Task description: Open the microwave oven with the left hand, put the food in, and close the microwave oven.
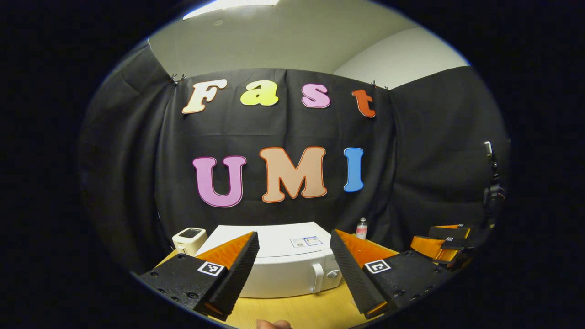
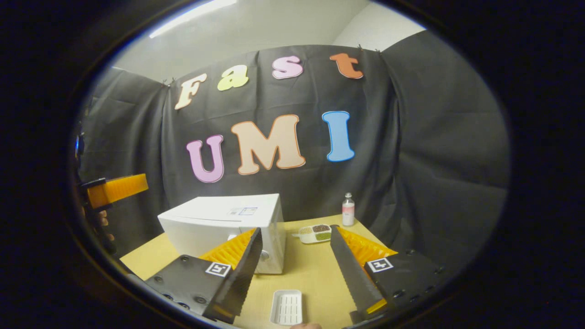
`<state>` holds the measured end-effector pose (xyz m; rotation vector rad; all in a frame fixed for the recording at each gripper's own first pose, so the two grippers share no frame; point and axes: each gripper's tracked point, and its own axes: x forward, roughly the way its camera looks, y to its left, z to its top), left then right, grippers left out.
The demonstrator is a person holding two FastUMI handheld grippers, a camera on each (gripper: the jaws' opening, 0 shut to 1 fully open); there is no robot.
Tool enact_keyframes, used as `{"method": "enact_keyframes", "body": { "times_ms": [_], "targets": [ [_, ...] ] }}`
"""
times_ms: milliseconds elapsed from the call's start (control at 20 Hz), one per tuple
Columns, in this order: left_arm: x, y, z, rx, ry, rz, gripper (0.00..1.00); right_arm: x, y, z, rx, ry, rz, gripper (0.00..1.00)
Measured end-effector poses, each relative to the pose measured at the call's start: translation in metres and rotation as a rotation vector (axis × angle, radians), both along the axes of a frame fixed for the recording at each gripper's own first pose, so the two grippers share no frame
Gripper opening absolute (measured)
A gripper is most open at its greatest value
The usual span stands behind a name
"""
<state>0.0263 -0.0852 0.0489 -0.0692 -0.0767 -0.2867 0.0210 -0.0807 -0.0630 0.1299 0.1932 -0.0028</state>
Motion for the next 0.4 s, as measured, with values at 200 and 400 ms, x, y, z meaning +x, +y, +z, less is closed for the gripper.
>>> {"method": "enact_keyframes", "body": {
  "times_ms": [200,400],
  "targets": [
    [0.004,-0.008,-0.019,0.046,0.059,-0.015,0.96,-0.005,-0.003,0.001,-0.001,-0.004,-0.015,0.82],
    [0.007,-0.012,-0.025,0.059,0.083,-0.03,0.96,-0.008,-0.009,0.002,-0.001,-0.006,-0.029,0.82]
  ]
}}
